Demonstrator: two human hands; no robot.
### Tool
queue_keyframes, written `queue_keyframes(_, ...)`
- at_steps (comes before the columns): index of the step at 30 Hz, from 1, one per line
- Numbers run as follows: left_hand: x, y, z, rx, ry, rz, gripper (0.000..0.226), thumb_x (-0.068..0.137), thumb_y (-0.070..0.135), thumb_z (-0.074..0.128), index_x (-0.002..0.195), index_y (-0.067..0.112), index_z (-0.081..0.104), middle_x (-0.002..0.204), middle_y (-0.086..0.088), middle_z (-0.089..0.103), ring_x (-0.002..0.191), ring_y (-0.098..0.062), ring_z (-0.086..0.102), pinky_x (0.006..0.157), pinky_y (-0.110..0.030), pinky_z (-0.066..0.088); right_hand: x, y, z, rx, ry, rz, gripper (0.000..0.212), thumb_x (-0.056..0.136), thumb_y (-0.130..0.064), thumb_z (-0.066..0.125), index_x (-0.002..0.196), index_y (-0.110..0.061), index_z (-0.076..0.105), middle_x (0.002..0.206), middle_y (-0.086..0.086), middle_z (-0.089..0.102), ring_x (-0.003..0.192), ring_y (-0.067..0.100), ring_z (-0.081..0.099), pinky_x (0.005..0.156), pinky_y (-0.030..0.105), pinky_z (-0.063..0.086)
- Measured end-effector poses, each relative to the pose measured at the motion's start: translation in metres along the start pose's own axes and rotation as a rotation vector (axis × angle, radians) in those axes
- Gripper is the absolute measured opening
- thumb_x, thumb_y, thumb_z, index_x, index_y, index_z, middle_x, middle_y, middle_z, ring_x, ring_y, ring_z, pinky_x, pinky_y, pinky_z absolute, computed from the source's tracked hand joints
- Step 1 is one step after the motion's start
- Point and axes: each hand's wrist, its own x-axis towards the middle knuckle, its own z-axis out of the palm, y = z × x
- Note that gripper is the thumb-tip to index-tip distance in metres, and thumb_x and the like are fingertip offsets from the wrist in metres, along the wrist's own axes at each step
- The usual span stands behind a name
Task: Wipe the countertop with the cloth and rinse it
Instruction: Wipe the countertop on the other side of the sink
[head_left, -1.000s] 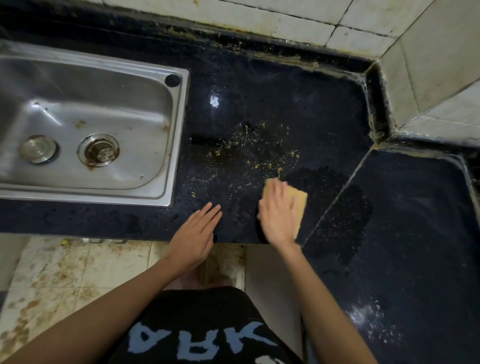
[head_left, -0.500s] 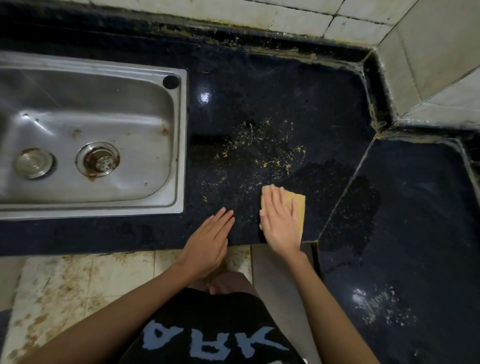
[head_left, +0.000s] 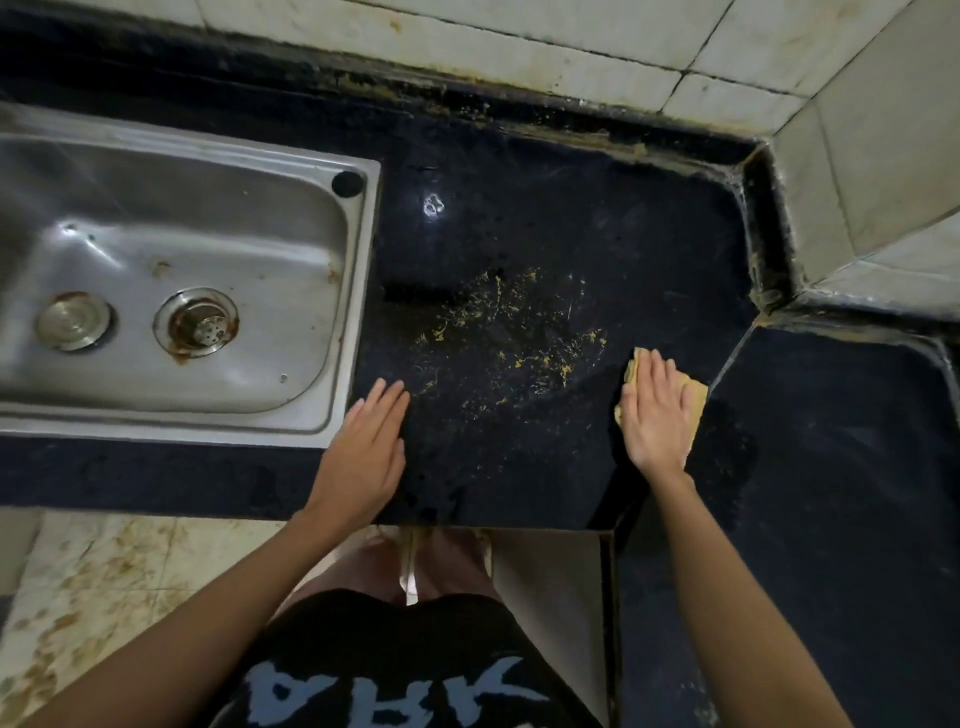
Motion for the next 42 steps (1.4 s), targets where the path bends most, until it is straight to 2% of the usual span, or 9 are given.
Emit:
queue_keyframes(8, 0.035, -0.027, -0.009, 0.079, 0.014, -0.142, 0.060, 0.092, 0.032, 0.022, 0.139, -0.004, 0.036, 0.146, -0.015, 0.034, 0.137, -0.026, 0.026, 0.113, -0.025, 0.003, 0.081, -0.018, -0.013, 0.027, -0.038, -0.006, 0.052, 0.101, -0.034, 0.015, 0.149, -0.018, 0.004, 0.158, 0.000, 0.002, 0.144, 0.017, -0.004, 0.117, 0.040, -0.002)
queue_keyframes(16, 0.045, -0.032, -0.007, 0.064, 0.031, -0.135, 0.053, 0.093, 0.025, 0.027, 0.134, -0.004, 0.044, 0.141, -0.014, 0.043, 0.135, -0.023, 0.031, 0.114, -0.026, 0.009, 0.035, -0.026, -0.005, -0.105, -0.152, -0.555, 0.055, 0.095, -0.044, 0.003, 0.146, -0.024, 0.001, 0.156, -0.007, 0.006, 0.142, 0.010, -0.005, 0.114, 0.036, 0.000)
queue_keyframes(22, 0.046, -0.033, -0.006, 0.050, 0.074, -0.125, 0.051, 0.092, 0.022, 0.029, 0.132, -0.005, 0.047, 0.140, -0.015, 0.045, 0.135, -0.022, 0.030, 0.114, -0.031, 0.017, 0.120, 0.005, -0.017, -0.056, -0.064, -0.156, 0.052, 0.100, -0.038, 0.010, 0.149, -0.022, 0.003, 0.158, -0.002, 0.006, 0.145, 0.016, 0.000, 0.116, 0.039, 0.002)
queue_keyframes(25, 0.046, -0.031, -0.007, 0.053, 0.084, -0.116, 0.050, 0.092, 0.021, 0.030, 0.130, -0.005, 0.048, 0.138, -0.015, 0.047, 0.133, -0.024, 0.034, 0.113, -0.031, 0.018, 0.113, -0.017, -0.013, -0.020, -0.069, -0.116, 0.051, 0.101, -0.031, 0.017, 0.149, -0.019, 0.005, 0.158, 0.002, 0.006, 0.145, 0.020, 0.000, 0.116, 0.042, 0.003)
queue_keyframes(29, 0.047, -0.032, -0.006, 0.064, 0.090, -0.112, 0.051, 0.092, 0.022, 0.029, 0.130, -0.006, 0.048, 0.138, -0.016, 0.047, 0.133, -0.026, 0.035, 0.113, -0.031, 0.019, 0.046, -0.048, 0.001, -0.147, -0.071, -0.438, 0.052, 0.099, -0.033, 0.016, 0.147, -0.013, 0.015, 0.154, 0.006, 0.021, 0.142, 0.027, 0.018, 0.111, 0.046, 0.024)
queue_keyframes(34, 0.046, -0.034, -0.004, 0.065, 0.081, -0.120, 0.051, 0.092, 0.023, 0.028, 0.131, -0.004, 0.048, 0.139, -0.015, 0.046, 0.134, -0.025, 0.034, 0.111, -0.035, 0.023, 0.017, -0.030, 0.001, -0.143, -0.150, -0.752, 0.051, 0.100, -0.040, 0.012, 0.147, -0.021, 0.014, 0.153, -0.005, 0.021, 0.142, 0.014, 0.013, 0.113, 0.038, 0.015)
queue_keyframes(36, 0.046, -0.034, -0.005, 0.062, 0.082, -0.126, 0.051, 0.092, 0.023, 0.028, 0.131, -0.004, 0.048, 0.138, -0.015, 0.047, 0.134, -0.025, 0.035, 0.112, -0.033, 0.020, 0.044, -0.023, -0.006, -0.157, -0.126, -0.640, 0.054, 0.097, -0.040, 0.012, 0.147, -0.020, 0.016, 0.154, -0.003, 0.022, 0.143, 0.015, 0.013, 0.113, 0.042, 0.020)
queue_keyframes(40, 0.046, -0.033, -0.006, 0.063, 0.075, -0.129, 0.051, 0.092, 0.023, 0.027, 0.130, -0.004, 0.049, 0.138, -0.015, 0.047, 0.134, -0.026, 0.035, 0.113, -0.031, 0.019, 0.076, -0.038, -0.006, -0.085, -0.078, -0.312, 0.053, 0.098, -0.038, 0.010, 0.149, -0.021, 0.010, 0.157, -0.002, 0.012, 0.145, 0.017, 0.003, 0.115, 0.042, 0.009)
queue_keyframes(42, 0.046, -0.033, -0.005, 0.058, 0.066, -0.136, 0.052, 0.092, 0.024, 0.027, 0.131, -0.004, 0.048, 0.139, -0.014, 0.046, 0.134, -0.025, 0.034, 0.112, -0.033, 0.020, 0.065, -0.057, 0.000, -0.106, -0.053, -0.316, 0.052, 0.099, -0.034, 0.015, 0.148, -0.016, 0.014, 0.156, 0.004, 0.018, 0.144, 0.024, 0.011, 0.113, 0.045, 0.018)
